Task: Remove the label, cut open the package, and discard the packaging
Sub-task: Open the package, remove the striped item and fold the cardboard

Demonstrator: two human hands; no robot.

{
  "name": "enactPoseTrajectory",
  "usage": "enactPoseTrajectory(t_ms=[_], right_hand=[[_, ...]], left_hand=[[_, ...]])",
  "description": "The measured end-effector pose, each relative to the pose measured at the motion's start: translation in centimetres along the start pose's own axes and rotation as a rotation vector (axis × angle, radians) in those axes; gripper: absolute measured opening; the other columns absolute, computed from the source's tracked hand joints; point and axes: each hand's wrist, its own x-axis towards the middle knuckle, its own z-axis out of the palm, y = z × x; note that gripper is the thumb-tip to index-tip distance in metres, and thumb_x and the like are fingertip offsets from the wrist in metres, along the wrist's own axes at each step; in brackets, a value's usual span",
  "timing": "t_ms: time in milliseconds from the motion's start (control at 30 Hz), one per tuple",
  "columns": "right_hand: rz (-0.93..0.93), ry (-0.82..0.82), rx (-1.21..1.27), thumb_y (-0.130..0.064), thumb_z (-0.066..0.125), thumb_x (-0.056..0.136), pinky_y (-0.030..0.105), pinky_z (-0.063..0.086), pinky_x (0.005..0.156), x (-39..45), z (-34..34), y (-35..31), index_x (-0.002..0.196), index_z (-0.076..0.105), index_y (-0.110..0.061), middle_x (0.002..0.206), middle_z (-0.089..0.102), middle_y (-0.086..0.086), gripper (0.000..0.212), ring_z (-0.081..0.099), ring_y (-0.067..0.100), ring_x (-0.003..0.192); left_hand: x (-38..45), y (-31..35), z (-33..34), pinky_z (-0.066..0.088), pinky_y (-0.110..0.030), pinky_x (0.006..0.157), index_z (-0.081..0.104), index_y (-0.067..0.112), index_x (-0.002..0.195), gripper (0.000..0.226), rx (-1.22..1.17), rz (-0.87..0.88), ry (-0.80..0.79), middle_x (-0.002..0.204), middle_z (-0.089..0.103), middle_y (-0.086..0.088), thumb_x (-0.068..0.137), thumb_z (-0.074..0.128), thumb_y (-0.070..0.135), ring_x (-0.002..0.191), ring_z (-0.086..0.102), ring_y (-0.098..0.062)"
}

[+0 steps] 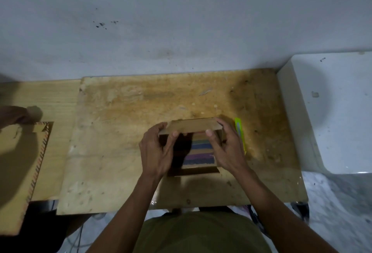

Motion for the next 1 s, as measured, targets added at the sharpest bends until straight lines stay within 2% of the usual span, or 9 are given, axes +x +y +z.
enactPoseTrajectory(t_ms=[133, 200, 300, 367, 433, 533, 600, 733, 1000], right_hand=[[-0.097, 0.122, -0.096, -0.064, 0.034, 0.096, 0.035, 0.047, 0.082, 4.2, 0.3, -1.5, 0.103, 0.058, -0.032, 0.103, 0.062, -0.005, 0.041, 0.055, 0.011, 0.099], [-0.1, 0.158, -0.118, -0.061, 0.033, 0.098, 0.03, 0.042, 0.074, 6.0, 0.3, -2.4, 0.102, 0.056, -0.032, 0.098, 0.061, -0.006, 0.037, 0.056, 0.011, 0.092], [-0.086, 0.172, -0.085, -0.054, 0.04, 0.099, 0.03, 0.046, 0.08, 7.9, 0.3, -2.6, 0.133, 0.045, -0.031, 0.123, 0.059, -0.007, 0.042, 0.057, 0.013, 0.107], [-0.128, 0.193, -0.11, -0.05, 0.043, 0.098, 0.034, 0.048, 0.089, 8.4, 0.6, -2.5, 0.147, 0.029, -0.031, 0.145, 0.048, 0.001, 0.054, 0.052, 0.019, 0.123], [-0.231, 0.267, -0.258, -0.042, 0.046, 0.099, 0.032, 0.039, 0.1, 8.4, 1.0, -2.0, 0.15, 0.026, -0.024, 0.154, 0.036, 0.01, 0.058, 0.04, 0.025, 0.137], [-0.373, 0.372, -0.6, -0.036, 0.054, 0.097, 0.035, 0.02, 0.115, 7.7, 1.5, -0.6, 0.149, 0.028, -0.017, 0.156, 0.028, 0.014, 0.061, 0.029, 0.031, 0.142], [-0.414, 0.405, -0.708, -0.034, 0.06, 0.093, 0.045, 0.027, 0.113, 7.3, 2.0, 0.6, 0.148, 0.029, -0.016, 0.149, 0.029, 0.015, 0.066, 0.032, 0.033, 0.135], [-0.334, 0.329, -0.684, -0.03, 0.06, 0.091, 0.05, 0.042, 0.103, 7.6, 2.2, 1.2, 0.152, 0.022, -0.013, 0.146, 0.027, 0.013, 0.075, 0.031, 0.034, 0.13], [-0.435, 0.166, -0.679, -0.023, 0.056, 0.094, 0.048, 0.04, 0.105, 11.0, 1.5, -0.6, 0.155, 0.011, -0.016, 0.155, 0.023, 0.008, 0.076, 0.03, 0.03, 0.135]], left_hand=[[3.6, 1.1, 0.1, 0.055, -0.054, 0.09, 0.044, 0.027, 0.136, 0.069, -0.009, -0.033, -0.005, 0.121, 0.065, -0.006, 0.091, 0.031, 0.078, 0.109, 0.064, -0.027], [5.3, 1.7, 0.4, 0.058, -0.045, 0.083, 0.04, 0.023, 0.14, 0.067, -0.05, -0.072, 0.011, 0.115, 0.067, -0.006, 0.094, 0.035, 0.071, 0.103, 0.067, -0.027], [7.1, 1.8, 1.2, 0.052, -0.037, 0.09, 0.03, 0.019, 0.149, 0.066, -0.076, -0.109, 0.064, 0.134, 0.059, -0.013, 0.097, 0.048, 0.056, 0.119, 0.06, -0.029], [7.6, 1.5, 1.6, 0.047, -0.042, 0.1, 0.023, 0.018, 0.153, 0.073, 0.008, -0.087, 0.129, 0.15, 0.042, -0.014, 0.095, 0.056, 0.049, 0.134, 0.046, -0.03], [7.6, 1.0, 2.0, 0.044, -0.054, 0.107, 0.02, 0.019, 0.152, 0.077, 0.183, 0.002, 0.179, 0.156, 0.028, -0.015, 0.093, 0.062, 0.046, 0.141, 0.033, -0.034], [6.9, -0.3, 2.9, 0.038, -0.057, 0.11, 0.023, 0.018, 0.148, 0.081, 0.4, 0.197, 0.209, 0.156, 0.022, -0.015, 0.088, 0.071, 0.045, 0.14, 0.027, -0.039], [6.6, -0.8, 3.6, 0.04, -0.057, 0.107, 0.025, 0.02, 0.144, 0.079, 0.366, 0.219, 0.257, 0.151, 0.022, -0.011, 0.086, 0.074, 0.042, 0.135, 0.027, -0.037], [7.1, -1.0, 4.2, 0.046, -0.058, 0.099, 0.027, 0.024, 0.141, 0.071, 0.355, 0.186, 0.312, 0.142, 0.026, -0.009, 0.088, 0.074, 0.029, 0.126, 0.031, -0.036], [9.0, -0.6, 4.0, 0.046, -0.05, 0.1, 0.032, 0.024, 0.137, 0.06, 0.374, 0.187, 0.255, 0.138, 0.033, -0.012, 0.091, 0.069, 0.014, 0.123, 0.034, -0.033]])
